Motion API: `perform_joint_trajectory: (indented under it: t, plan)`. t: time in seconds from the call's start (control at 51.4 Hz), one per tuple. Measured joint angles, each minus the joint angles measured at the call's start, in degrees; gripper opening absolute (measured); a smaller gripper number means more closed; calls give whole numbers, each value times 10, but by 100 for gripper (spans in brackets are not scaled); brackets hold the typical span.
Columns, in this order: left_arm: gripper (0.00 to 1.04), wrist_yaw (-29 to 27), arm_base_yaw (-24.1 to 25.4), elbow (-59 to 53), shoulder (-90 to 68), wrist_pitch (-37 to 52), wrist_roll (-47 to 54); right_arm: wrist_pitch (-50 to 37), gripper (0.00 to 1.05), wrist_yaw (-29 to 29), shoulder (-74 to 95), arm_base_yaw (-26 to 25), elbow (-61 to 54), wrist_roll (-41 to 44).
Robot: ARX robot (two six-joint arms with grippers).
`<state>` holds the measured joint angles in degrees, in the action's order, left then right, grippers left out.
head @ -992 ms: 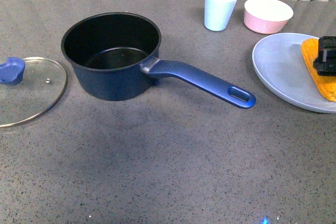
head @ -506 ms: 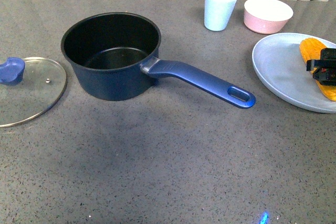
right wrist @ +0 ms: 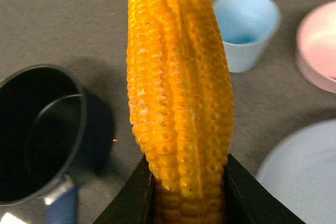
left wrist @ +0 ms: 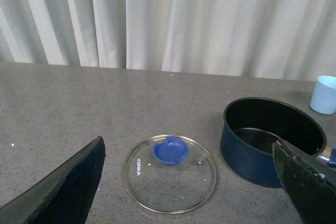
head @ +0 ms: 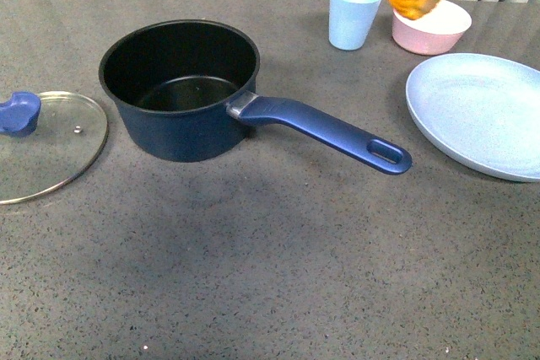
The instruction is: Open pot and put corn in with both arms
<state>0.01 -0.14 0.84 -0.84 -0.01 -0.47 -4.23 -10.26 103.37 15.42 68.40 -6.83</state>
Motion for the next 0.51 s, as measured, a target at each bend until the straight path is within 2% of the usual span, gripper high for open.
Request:
perform_joint_trajectory:
  t: [0.214, 0.506]
  plan:
    - [96, 0, 0, 0, 0, 0, 0, 61, 22, -5, 97, 89, 127, 1]
    - [96, 0, 0, 0, 0, 0, 0, 108, 21, -4, 192, 146, 235, 8]
